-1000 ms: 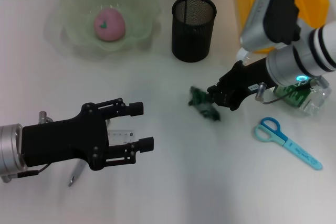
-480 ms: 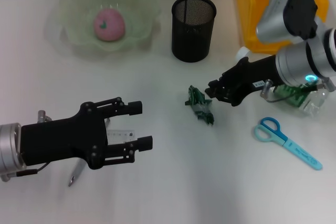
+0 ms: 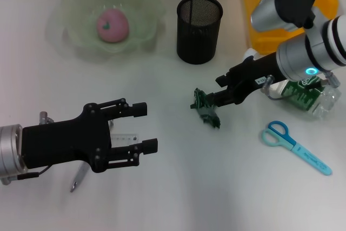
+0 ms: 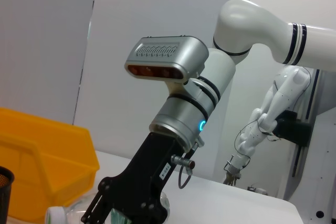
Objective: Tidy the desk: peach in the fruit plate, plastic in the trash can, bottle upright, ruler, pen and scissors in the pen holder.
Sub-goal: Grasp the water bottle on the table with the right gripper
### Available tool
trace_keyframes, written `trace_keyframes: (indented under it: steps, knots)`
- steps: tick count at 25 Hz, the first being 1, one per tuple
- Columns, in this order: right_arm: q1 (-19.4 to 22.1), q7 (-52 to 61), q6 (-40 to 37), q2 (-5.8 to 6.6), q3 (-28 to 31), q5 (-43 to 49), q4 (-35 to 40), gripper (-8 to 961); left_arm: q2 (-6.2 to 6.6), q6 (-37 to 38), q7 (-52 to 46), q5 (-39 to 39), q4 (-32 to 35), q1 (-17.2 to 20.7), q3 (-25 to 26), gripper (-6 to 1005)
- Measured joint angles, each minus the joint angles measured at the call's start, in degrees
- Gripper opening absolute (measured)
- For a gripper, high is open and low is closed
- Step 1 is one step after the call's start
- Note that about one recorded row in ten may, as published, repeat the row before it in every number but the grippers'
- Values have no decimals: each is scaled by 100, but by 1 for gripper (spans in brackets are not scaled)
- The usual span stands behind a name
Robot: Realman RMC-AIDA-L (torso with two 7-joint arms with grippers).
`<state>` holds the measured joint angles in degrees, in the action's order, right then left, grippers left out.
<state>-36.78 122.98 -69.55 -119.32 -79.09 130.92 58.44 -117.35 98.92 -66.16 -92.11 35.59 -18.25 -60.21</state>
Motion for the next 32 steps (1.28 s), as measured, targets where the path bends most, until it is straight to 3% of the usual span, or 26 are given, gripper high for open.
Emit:
trace_keyframes:
  steps: [9,21,32]
  knots:
    - [-264,53,223,-28,-55,-33,-496,523,3,-73,0,0,0,-15,9,758]
    - [-576,79,332,-30,-99,-44,-1026,484,-2,-137,-2,0,0,-30,9,757]
    - [-623,85,687,-38,-632,-190,-1145,448,2,-160,0,0,0,-30,9,758]
